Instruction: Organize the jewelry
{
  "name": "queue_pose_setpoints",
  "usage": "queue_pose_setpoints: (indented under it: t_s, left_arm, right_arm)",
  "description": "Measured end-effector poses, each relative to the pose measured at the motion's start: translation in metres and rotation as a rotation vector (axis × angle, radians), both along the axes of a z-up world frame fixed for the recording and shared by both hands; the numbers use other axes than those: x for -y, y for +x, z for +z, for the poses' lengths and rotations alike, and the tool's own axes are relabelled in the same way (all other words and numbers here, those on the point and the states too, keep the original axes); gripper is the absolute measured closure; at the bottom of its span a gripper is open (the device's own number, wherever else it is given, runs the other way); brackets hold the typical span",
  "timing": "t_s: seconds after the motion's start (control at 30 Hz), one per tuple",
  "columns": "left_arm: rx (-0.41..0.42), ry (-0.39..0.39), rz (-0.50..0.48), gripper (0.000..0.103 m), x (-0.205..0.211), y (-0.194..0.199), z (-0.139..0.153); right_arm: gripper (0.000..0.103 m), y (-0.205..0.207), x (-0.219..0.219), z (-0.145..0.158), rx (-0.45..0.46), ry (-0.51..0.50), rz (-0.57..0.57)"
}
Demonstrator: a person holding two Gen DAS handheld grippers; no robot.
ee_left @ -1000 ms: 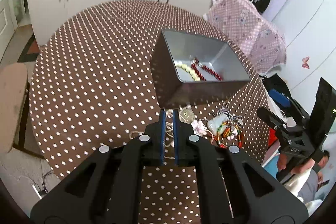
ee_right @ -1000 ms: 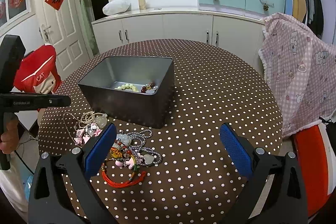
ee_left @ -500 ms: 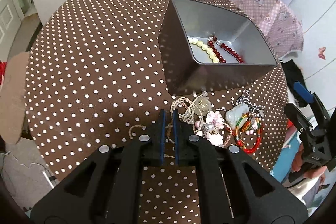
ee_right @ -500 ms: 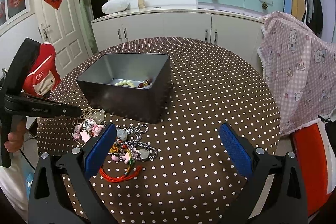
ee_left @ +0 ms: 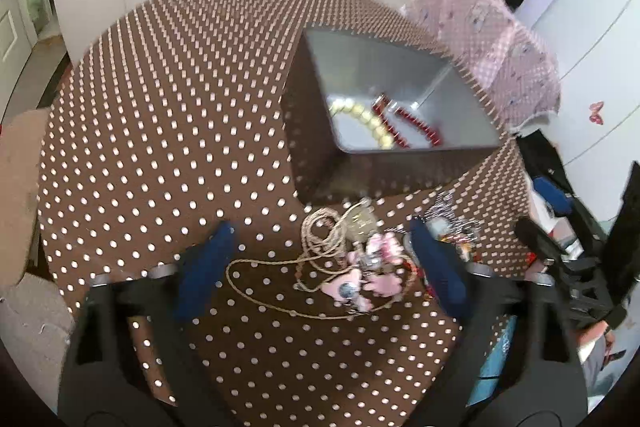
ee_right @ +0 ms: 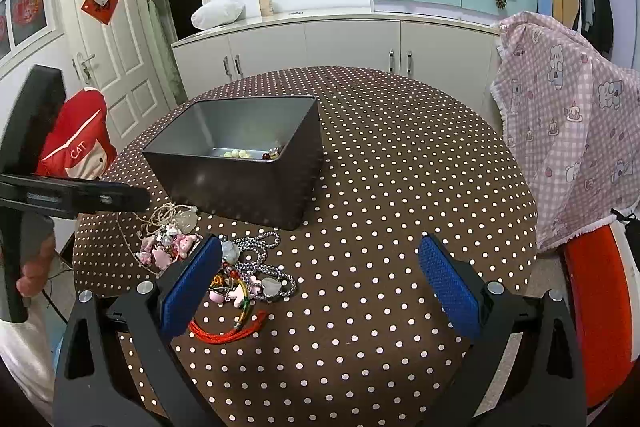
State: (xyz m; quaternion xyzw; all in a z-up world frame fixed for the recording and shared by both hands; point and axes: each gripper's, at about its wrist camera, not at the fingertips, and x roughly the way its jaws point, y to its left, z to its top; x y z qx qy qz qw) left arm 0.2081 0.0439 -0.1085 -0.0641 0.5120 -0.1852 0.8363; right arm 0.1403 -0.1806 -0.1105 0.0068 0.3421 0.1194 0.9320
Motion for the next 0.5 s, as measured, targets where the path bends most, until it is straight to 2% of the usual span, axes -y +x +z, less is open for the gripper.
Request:
queue_pose_setpoints:
  t_s: [0.03, 0.1, 0.13, 0.17, 0.2, 0.3, 0.4, 0.5]
  left_arm:
    - [-0.023, 0.019, -0.01, 0.05, 0.007, 0.003, -0.005]
    - [0.027, 0.106, -0.032, 0.058, 0.023, 0.0, -0.004]
    - [0.03, 0.138, -0.031, 0.066, 0.027, 0.0, -0.004]
    - [0.039, 0.15, -0.038, 0.085, 0.029, -0.001, -0.002]
    - [0.033, 0.131, -0.054, 0.091, 0.03, 0.0, 0.0]
    - [0.056, 0.146, -0.025, 0.097, 0.029, 0.0, 0.007]
    - [0.069, 0.083, -0.02, 0.097, 0.024, -0.006, 0.017]
    - [0.11, 0.071, -0.003, 0.097, 0.018, -0.015, 0.031]
  right_arm:
    - [0.008, 0.0, 0.0, 0.0, -0.002, -0.002, -0.001]
    - [0.008, 0.0, 0.002, -0.001, -0.005, -0.003, -0.005]
    - [0.008, 0.001, 0.002, -0.001, -0.006, -0.001, -0.007]
    - [0.008, 0.0, 0.003, -0.001, -0.006, 0.002, -0.009]
    - [0.008, 0.0, 0.004, -0.001, -0.004, 0.006, -0.012]
    - [0.008, -0.003, 0.004, 0.0, 0.001, 0.01, -0.009]
    - [0.008, -0.003, 0.005, 0.0, 0.004, 0.003, -0.009]
    - [0.008, -0.004, 0.005, 0.002, 0.007, 0.007, -0.011]
